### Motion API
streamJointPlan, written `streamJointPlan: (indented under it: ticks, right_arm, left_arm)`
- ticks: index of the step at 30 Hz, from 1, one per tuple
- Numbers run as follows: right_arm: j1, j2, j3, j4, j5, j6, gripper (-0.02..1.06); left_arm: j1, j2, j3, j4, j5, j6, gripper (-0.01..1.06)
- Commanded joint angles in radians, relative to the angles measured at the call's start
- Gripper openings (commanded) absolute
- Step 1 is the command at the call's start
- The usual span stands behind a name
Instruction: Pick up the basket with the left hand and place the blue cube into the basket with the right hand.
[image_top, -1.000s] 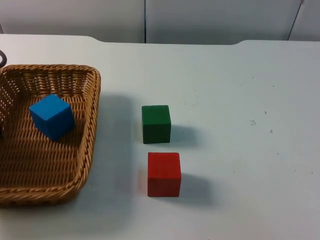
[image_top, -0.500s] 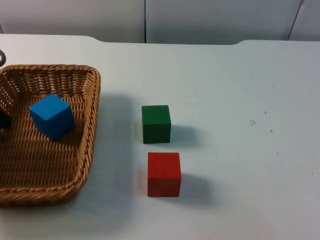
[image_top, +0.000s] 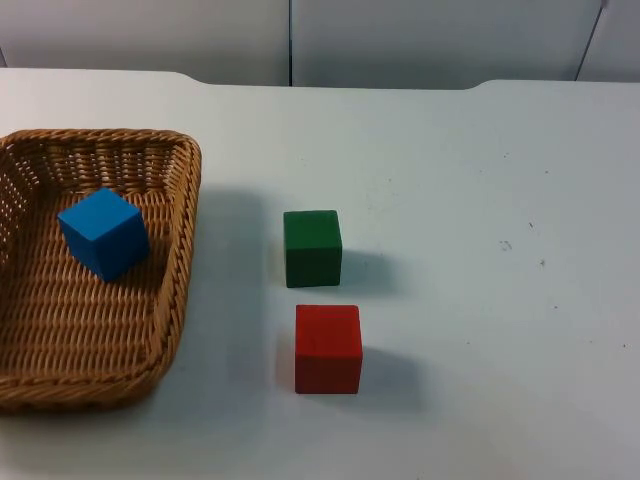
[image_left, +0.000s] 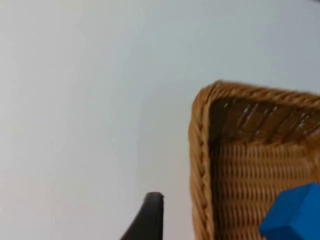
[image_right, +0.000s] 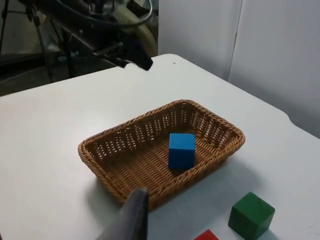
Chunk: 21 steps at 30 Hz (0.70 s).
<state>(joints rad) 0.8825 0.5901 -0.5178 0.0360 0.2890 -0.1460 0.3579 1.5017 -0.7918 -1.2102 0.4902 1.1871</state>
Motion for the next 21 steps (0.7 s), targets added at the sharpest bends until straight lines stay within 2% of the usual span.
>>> streamJointPlan:
  ticks: [1,4,5,8,10,13,15,17,18,21]
  right_arm:
    - [0.002,-0.007,0.002,0.003,-0.024,-0.006,0.99]
    - [0.002,-0.007,0.002,0.003,-0.026,-0.006,0.99]
    - [0.002,-0.007,0.002,0.003,-0.026,-0.006,0.99]
    - [0.002,-0.007,0.002,0.007,-0.026,-0.006,0.99]
    - [0.002,-0.007,0.002,0.007,-0.026,-0.006,0.99]
    - [0.002,-0.007,0.002,0.007,-0.024,-0.006,0.99]
    - [0.002,-0.007,0.002,0.007,-0.021,-0.006,0.99]
    - [0.002,-0.007,0.002,0.007,-0.007,-0.010,0.99]
    - [0.002,-0.007,0.002,0.007,-0.007,-0.010,0.99]
    - [0.002,-0.007,0.002,0.007,0.005,-0.010,0.99]
  left_arm:
    - [-0.002,-0.131,0.002,0.092,0.015,-0.103,0.87]
    - [-0.002,-0.343,0.002,0.211,0.043,-0.229,0.87]
    - [-0.002,-0.343,0.002,0.211,0.043,-0.229,0.87]
    - [-0.002,-0.600,0.002,0.320,0.099,-0.324,0.87]
    - [-0.002,-0.672,0.002,0.354,0.111,-0.341,0.87]
    - [-0.002,-0.844,0.002,0.432,0.124,-0.453,0.87]
    - [-0.007,-0.890,0.002,0.456,0.135,-0.475,0.87]
    - [-0.073,-0.971,0.002,0.556,0.176,-0.594,0.87]
    - [-0.073,-0.971,0.002,0.556,0.176,-0.594,0.87]
    - [-0.186,-1.046,0.002,0.646,0.267,-0.689,0.87]
